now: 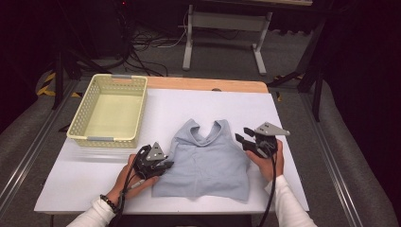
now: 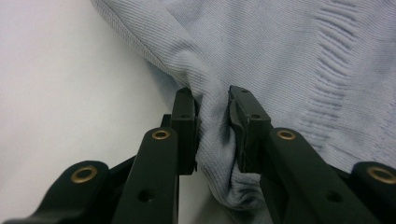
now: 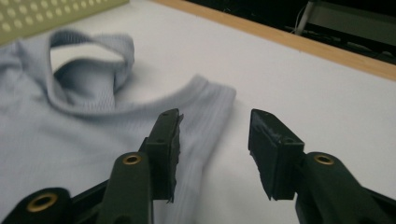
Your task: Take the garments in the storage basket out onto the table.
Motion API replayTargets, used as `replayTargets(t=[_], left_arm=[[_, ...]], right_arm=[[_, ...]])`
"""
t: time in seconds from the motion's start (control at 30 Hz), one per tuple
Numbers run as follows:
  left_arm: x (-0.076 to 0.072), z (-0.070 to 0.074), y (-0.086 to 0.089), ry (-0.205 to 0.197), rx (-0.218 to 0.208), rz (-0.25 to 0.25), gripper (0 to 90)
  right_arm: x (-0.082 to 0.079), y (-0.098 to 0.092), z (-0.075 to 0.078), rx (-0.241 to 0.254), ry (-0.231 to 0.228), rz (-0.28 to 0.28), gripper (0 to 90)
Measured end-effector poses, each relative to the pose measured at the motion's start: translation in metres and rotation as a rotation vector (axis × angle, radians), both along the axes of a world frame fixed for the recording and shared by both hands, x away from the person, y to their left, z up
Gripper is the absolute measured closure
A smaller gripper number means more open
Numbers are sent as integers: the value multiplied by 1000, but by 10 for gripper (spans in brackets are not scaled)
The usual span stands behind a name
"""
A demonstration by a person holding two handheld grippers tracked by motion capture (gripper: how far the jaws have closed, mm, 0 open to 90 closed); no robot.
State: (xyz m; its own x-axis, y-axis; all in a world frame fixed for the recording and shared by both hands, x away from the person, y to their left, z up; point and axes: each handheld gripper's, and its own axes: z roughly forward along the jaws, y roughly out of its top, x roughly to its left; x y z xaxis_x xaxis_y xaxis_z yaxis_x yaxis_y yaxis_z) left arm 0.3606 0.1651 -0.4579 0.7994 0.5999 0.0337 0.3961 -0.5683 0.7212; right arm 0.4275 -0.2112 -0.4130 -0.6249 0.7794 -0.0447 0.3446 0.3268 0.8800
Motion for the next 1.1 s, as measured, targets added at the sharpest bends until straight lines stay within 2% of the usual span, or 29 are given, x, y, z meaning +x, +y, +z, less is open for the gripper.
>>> replayTargets(t=[0.03,0.07,0.1,0.13,0.17,0.27,0.33,0.37,0.4,0.43,0.5,0.57,0.63,0.67,0.7,0.73,0.8,0.83,0.9,0.93,1.0,1.03,1.07,1.1], left_arm=[[0,0,0,0,-2,0,733],[0,0,1,-1,-2,1,733],[0,-1,1,-3,-5,3,733],[-1,-1,1,-7,-7,5,733],[-1,-1,1,-11,-6,5,733],[-2,-2,0,-15,-6,8,733],[-3,-1,0,-19,2,8,732],[-3,-1,-1,-22,3,7,730],[-3,-1,-1,-23,7,5,730],[-3,0,-1,-23,6,7,727],[-3,0,-1,-25,9,8,725],[-3,1,-1,-30,17,5,716],[-2,4,0,-33,18,13,653],[-2,7,0,-35,6,16,653],[-2,10,1,-44,-6,15,617],[-3,14,1,-56,-14,15,617],[-4,23,2,-86,-25,15,536],[-4,28,2,-100,-37,20,536],[-5,38,3,-104,-79,-12,520],[-6,43,3,-117,-82,-15,520],[-6,51,1,-144,-95,-2,501],[-4,54,-1,-150,-99,-2,504],[4,59,-7,-177,-89,10,510],[4,59,-7,-177,-89,10,511]], right_arm=[[16,10,1,7,19,8,506],[16,10,1,7,19,8,506],[24,15,0,6,25,7,494],[38,24,-4,4,59,25,464],[38,24,-4,4,59,25,464],[53,38,-13,-43,94,28,440],[61,44,-21,-74,141,42,411],[67,49,-29,-96,181,46,396],[67,49,-29,-96,181,46,396],[70,54,-36,-137,224,48,389],[71,55,-39,-150,235,53,395],[72,54,-41,-120,251,53,401],[73,53,-41,-116,254,59,424],[73,53,-41,-116,254,59,424],[72,55,-41,-121,253,70,482],[72,55,-41,-121,253,70,482],[73,54,-41,-107,252,92,599],[73,54,-41,-107,252,92,599],[72,55,-39,-114,247,103,740],[72,55,-39,-114,247,103,740],[71,53,-38,-133,235,106,796],[71,52,-37,-121,239,104,805],[71,50,-36,-124,234,94,818],[71,50,-36,-124,234,94,818]])
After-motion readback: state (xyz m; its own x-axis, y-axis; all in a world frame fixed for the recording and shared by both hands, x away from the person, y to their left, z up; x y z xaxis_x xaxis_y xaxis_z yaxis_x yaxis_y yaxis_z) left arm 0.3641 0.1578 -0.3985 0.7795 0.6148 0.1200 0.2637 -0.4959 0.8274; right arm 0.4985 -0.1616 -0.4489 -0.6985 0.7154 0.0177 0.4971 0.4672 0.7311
